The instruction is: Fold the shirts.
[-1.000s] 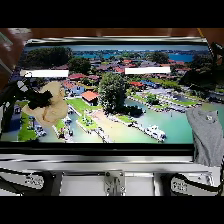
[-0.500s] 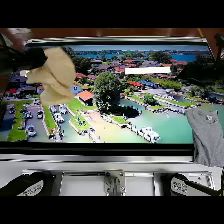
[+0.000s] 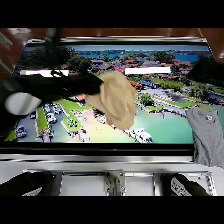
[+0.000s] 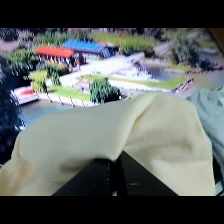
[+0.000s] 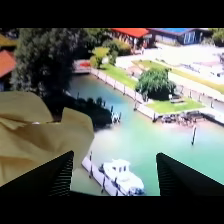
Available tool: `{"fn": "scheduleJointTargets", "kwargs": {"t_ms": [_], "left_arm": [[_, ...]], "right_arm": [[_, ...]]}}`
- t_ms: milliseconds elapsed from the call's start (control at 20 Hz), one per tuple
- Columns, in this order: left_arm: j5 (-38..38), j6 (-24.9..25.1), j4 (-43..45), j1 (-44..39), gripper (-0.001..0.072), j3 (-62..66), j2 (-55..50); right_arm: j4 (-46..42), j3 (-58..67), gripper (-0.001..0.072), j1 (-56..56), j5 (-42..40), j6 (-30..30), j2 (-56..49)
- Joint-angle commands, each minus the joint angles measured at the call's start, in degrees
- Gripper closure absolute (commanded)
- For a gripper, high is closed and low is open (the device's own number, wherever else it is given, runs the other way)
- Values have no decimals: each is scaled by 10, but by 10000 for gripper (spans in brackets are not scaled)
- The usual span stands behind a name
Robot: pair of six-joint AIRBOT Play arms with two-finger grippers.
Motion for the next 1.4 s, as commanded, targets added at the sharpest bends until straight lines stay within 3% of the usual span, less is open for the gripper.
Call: {"fn": "scheduleJointTargets", "kwargs": {"t_ms": [0, 50, 150, 300, 350, 400, 550, 700, 900, 1050, 1350], "left_arm": [[10, -59, -3, -27, 662, -62, -79], [10, -73, -17, -23, 618, -67, -99], [13, -61, -39, -7, 615, -65, -109], [-53, -3, -39, 57, 611, -48, -87], [-98, 15, -39, 90, 17, -42, -78], [-144, 12, -47, 125, -13, -40, -73], [-251, 74, -69, 204, -13, -45, -71], [-252, 89, -70, 252, -13, -92, -71], [-155, 89, -162, 275, -13, -249, -72], [-39, 100, -256, 274, -13, -336, -84], [64, 156, -333, 275, -6, -346, -138]], "right_arm": [[-22, -68, 80, 0, 71, 2, 10], [-11, -106, 80, 0, 61, 5, 10], [22, -187, 79, 0, 35, 1, 10], [40, -275, 78, 0, -12, -26, 10], [35, -292, 78, 0, -28, -30, 10], [29, -304, 78, 0, -43, -32, 8], [25, -316, 78, 0, -62, -40, -21], [50, -316, 78, 0, -54, -48, -80], [132, -316, 78, 1, -58, -64, -154], [123, -316, 78, 29, -65, -65, -191], [124, -316, 78, 83, -85, -63, -245]]}}
